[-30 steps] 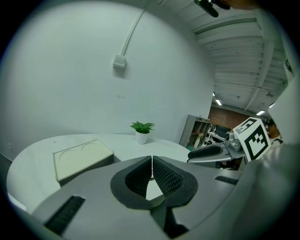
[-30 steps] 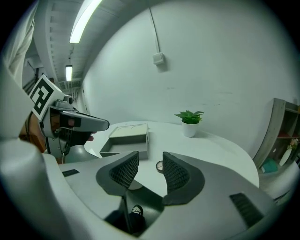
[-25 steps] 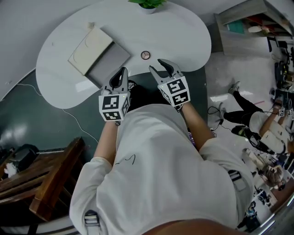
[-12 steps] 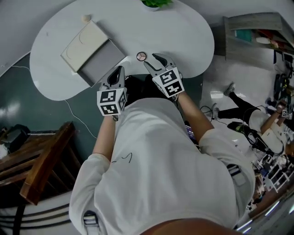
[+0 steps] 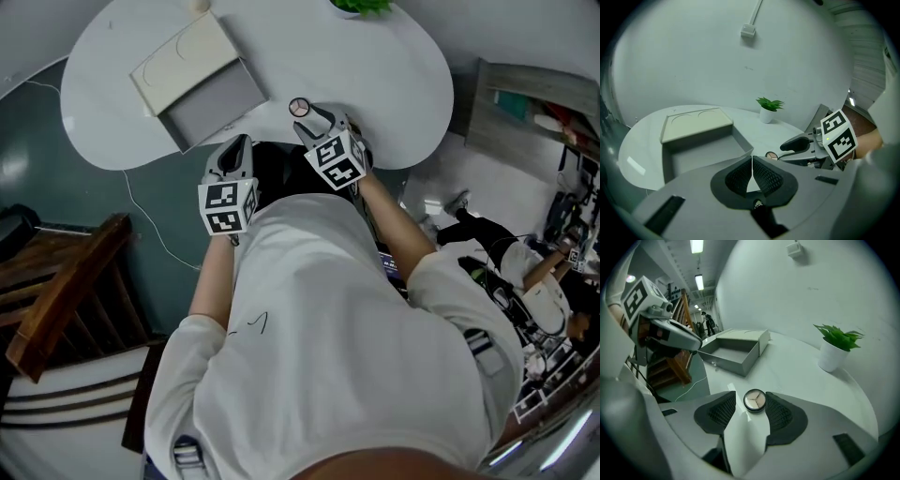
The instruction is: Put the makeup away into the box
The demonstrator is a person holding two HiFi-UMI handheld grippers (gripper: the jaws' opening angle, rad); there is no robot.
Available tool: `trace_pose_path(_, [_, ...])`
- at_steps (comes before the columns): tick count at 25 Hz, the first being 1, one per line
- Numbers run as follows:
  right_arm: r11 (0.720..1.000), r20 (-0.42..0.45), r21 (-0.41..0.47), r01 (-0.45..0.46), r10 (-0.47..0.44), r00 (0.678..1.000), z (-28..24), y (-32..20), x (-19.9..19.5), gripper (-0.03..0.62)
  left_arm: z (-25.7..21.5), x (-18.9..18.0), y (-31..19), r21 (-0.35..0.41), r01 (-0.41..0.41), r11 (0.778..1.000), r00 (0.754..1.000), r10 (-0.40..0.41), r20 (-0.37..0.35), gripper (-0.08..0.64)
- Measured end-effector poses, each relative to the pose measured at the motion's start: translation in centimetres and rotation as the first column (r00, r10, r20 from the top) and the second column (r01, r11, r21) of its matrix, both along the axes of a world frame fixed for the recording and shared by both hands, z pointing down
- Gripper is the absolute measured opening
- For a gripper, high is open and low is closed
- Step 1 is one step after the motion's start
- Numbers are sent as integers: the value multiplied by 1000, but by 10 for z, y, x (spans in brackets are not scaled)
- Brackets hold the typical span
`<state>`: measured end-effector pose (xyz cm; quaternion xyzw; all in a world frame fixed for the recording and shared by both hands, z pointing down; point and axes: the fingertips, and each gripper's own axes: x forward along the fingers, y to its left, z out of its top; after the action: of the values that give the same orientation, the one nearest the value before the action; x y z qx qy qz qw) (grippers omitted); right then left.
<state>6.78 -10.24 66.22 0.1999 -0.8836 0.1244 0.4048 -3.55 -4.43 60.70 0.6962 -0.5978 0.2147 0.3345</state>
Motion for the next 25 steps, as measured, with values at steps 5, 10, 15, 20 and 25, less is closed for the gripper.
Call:
trace_pose_path(5, [998, -60, -12, 63, -64, 996, 19, -5, -8, 210, 1, -20, 16, -7, 77, 997, 997, -76, 14, 25])
trace_pose_path(10, [992, -128, -2, 128, -128, 984, 33, -13, -16, 228, 7, -42, 29, -21, 153, 988, 988, -153, 14, 25])
trace_pose_path(15, [988, -168, -53, 142, -149, 974, 52, -10, -17, 235, 11, -55, 38, -27, 204, 979, 979, -204, 11, 25])
trace_pose_path(20, [989, -171, -77, 128, -139, 975, 56, -12, -19, 222, 12, -62, 41, -27, 235, 972, 972, -235, 4, 25])
trace_pose_path(25, [991, -152, -86, 100, -112, 982, 48, -16, -18, 219, 10, -57, 29, -14, 207, 978, 978, -207, -4, 25])
